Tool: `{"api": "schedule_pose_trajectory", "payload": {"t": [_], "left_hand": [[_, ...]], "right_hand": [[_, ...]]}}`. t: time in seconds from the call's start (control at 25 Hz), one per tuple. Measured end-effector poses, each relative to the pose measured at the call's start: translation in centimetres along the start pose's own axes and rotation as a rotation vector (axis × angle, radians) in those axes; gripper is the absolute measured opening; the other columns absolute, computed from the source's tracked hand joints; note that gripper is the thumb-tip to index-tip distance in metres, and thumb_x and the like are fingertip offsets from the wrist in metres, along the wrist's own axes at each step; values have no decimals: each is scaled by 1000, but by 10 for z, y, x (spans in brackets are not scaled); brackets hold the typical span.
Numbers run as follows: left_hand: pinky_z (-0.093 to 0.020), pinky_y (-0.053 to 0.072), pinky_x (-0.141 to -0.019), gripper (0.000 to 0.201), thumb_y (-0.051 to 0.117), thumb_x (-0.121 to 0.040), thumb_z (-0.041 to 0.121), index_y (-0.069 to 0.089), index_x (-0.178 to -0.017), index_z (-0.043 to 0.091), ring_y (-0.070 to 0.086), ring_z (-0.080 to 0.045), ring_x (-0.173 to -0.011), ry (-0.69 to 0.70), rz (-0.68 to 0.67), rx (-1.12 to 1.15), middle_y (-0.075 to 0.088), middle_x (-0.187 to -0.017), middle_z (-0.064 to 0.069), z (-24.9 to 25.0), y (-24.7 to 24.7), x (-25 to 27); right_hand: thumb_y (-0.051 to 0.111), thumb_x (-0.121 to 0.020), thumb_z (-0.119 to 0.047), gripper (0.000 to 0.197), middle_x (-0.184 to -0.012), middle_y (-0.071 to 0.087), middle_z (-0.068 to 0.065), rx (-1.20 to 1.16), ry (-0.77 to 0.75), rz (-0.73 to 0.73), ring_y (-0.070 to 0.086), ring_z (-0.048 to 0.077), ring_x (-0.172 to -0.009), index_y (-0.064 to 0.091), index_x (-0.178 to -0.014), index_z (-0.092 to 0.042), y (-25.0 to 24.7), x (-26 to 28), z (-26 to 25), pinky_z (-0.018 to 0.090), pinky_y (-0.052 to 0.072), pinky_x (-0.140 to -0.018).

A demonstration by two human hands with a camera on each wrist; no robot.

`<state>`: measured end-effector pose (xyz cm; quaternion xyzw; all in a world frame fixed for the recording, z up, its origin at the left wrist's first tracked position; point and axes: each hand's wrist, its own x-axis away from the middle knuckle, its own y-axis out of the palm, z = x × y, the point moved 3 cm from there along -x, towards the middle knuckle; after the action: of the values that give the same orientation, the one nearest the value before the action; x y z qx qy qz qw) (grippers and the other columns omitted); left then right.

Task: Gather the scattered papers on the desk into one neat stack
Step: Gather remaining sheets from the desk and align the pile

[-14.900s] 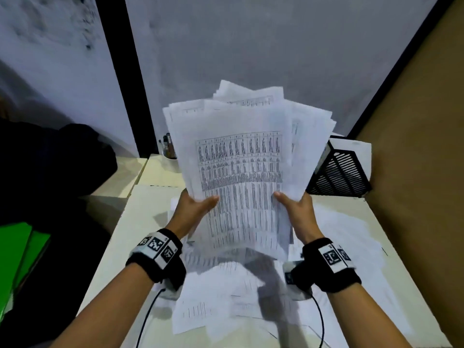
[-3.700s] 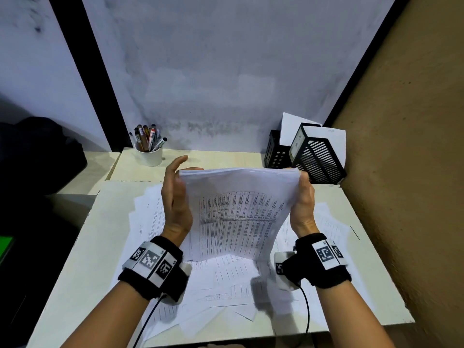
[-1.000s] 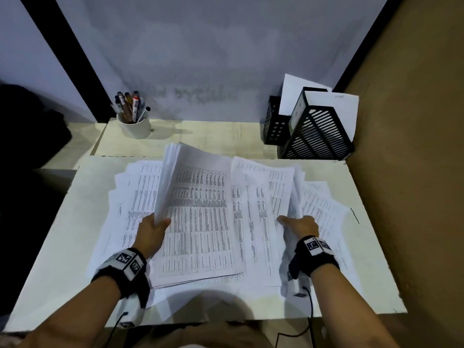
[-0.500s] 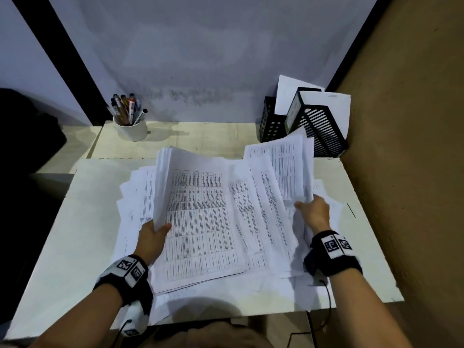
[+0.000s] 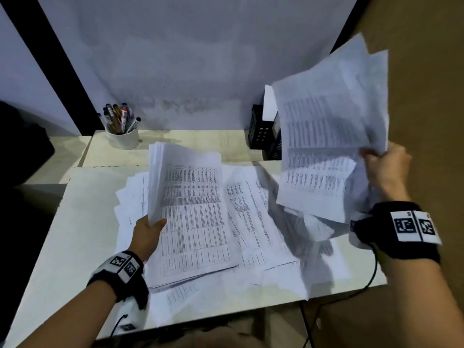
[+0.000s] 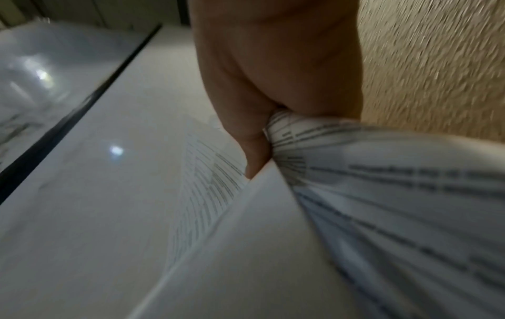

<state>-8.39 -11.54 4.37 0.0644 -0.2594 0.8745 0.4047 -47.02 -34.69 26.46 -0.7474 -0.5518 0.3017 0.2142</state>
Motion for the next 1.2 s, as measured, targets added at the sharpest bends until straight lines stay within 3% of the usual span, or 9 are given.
{"api": "schedule_pose_trajectory", "payload": {"t": [0.08, 0.16, 0.28, 0.4, 0.52, 0.64, 0.8, 1.04, 1.2], "left_hand": [[-26, 26, -51, 19, 55, -90, 14, 45, -75, 5, 32, -16, -52, 34, -9, 25, 37, -58, -4, 15, -1, -1], [-27, 29, -52, 15, 55, -90, 16, 49, -84, 3, 36, -17, -54, 69, -46, 61, 41, -63, -5, 30, 2, -3], [-29, 43, -64, 12, 56, -90, 17, 55, -93, 6, 53, -20, -68, 128, -192, 116, 56, -76, -7, 59, 8, 0], [-39, 47, -84, 12, 52, -92, 16, 62, -94, 11, 63, -26, -89, 116, -338, 259, 66, -96, -10, 73, 11, 6], [-33, 38, -73, 19, 42, -94, 32, 50, -87, 15, 48, -18, -75, 39, -441, 361, 51, -82, -5, 78, 3, 18], [-21, 44, -53, 32, 38, -94, 39, 49, -72, 19, 50, -23, -59, 33, -438, 510, 59, -60, 2, 96, -8, 26], [-30, 51, -77, 38, 57, -82, 41, 55, -113, 18, 56, -21, -100, 196, -331, 557, 61, -105, -1, 120, -19, 16], [-17, 53, -70, 58, 82, -48, 43, 62, -98, 22, 68, 4, -76, 278, -261, 426, 71, -88, 13, 95, -6, 22], [-40, 53, -88, 20, 72, -76, 17, 61, -90, 26, 67, -7, -82, 241, -185, 377, 66, -92, 6, 88, -4, 18]], "right_hand": [[62, -83, -7, 11, -70, 66, -8, -226, -11, -5, 55, 1, -68, 68, -91, -6, -26, 4, -21, 2, 34, -40], [63, -82, -5, 11, -54, 65, -21, -454, 5, -152, 57, -11, -53, 63, -78, -15, -19, 22, -31, 3, 43, -49], [67, -80, -4, 12, -88, 76, 1, -596, 181, -436, 70, 10, -72, 68, -91, -8, 45, 60, -8, 30, 55, -79], [66, -81, 0, 21, -117, 65, 20, -609, 353, -651, 67, 15, -79, 65, -102, -4, 108, 104, 11, 27, 56, -74], [62, -81, 7, 35, -119, 64, 19, -682, 377, -787, 67, 20, -90, 59, -115, -1, 135, 128, 1, 28, 57, -77], [62, -79, 12, 39, -118, 63, 21, -728, 364, -691, 66, 24, -89, 57, -117, 3, 141, 128, -14, 32, 55, -83], [69, -77, 3, 34, -102, 69, 8, -750, 226, -461, 69, 15, -86, 60, -108, -7, 143, 130, -28, 30, 55, -83], [73, -72, 1, 54, -115, 64, 10, -736, 93, -631, 63, 22, -106, 49, -120, -7, 162, 146, -14, 34, 52, -94], [66, -79, 2, 37, -104, 66, 3, -693, 70, -686, 67, 16, -95, 54, -111, -13, 166, 146, -10, 33, 56, -88]]}}
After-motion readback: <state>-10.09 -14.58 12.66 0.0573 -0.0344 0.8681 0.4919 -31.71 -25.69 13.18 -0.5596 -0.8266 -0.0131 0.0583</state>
